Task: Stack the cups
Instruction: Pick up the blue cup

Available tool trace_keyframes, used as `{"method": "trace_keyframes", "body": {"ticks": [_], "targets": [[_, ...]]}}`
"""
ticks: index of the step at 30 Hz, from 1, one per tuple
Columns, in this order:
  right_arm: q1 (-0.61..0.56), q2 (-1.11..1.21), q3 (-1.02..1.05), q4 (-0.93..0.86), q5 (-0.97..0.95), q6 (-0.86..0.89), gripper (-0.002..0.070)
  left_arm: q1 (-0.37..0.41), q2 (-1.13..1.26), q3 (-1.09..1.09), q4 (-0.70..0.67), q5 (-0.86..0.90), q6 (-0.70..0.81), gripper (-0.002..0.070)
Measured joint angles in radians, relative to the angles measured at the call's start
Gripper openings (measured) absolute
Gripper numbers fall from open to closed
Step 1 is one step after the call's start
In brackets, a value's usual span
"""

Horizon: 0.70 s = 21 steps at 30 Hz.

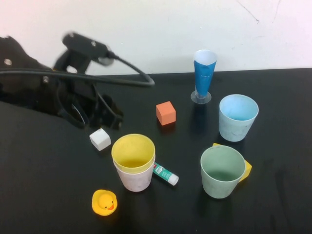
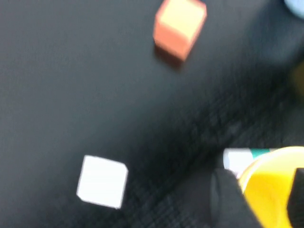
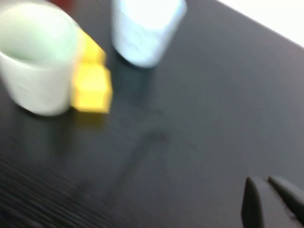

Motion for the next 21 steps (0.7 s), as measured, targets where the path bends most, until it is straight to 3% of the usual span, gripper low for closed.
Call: {"method": "trace_keyframes", "body": {"ticks": [4,6,14,21], "targets": [[0.000,0.101,-0.149,0.158,0.113,-0.160,-0.0003,0.000,-0.103,0.000,0.000,-0.092,0.000,0.0078],[0.000,0.168,-0.209,0.201,0.138,-0.212,-0.0003,0.000,-0.165,0.006,0.004,-0.153,0.000,0.0036],[0.000,0.521,-0.426,0.259,0.128,-0.327,-0.0002,0.000,-0.459,0.168,0.056,-0.424,0.005,0.0004],[0.000,0.836,-0.631,0.382,0.234,-0.429,0.0022,0.000,-0.688,0.473,0.167,-0.481,0.010,0.0002]]}}
